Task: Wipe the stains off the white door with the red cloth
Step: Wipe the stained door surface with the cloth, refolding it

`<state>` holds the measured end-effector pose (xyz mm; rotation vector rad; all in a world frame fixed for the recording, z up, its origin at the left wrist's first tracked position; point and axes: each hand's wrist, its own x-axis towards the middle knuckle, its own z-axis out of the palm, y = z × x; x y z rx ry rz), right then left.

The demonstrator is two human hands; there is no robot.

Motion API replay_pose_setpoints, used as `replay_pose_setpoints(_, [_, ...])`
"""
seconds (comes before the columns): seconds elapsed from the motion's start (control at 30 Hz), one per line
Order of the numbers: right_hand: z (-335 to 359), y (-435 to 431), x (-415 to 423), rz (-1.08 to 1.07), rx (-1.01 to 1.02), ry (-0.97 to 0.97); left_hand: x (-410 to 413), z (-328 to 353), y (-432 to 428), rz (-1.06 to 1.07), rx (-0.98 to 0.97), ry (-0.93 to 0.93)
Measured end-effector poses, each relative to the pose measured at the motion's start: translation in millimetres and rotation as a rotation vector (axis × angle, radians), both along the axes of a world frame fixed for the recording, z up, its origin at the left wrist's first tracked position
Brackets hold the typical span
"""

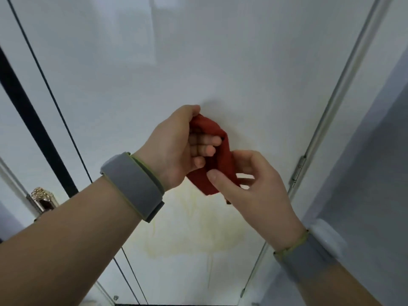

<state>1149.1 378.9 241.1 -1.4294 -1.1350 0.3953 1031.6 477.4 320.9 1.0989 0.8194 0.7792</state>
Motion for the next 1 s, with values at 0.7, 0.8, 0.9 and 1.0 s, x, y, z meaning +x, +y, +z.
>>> replay_pose_setpoints(0.7, [52.5,23.5,132.3,-0.381,0.063,-0.059,64.2,0.6,12.9,0.020,-0.125,-0.074])
replay_pose_setpoints(0.8, [55.2,30.3,136.0,-0.369,0.051,0.004,72.2,-4.1,27.6,0.009,-0.110,-0.129])
replay_pose_setpoints(0.9, [62.7,38.1,130.6,-0.198,0.021,0.492,80.1,-6.3,36.8,0.001,-0.053,-0.233])
replay_pose_setpoints(1.0, [63.8,53.8,126.1,-0.123,0.104,0.672,92.3,-16.5,36.4,0.066,0.251,-0.179])
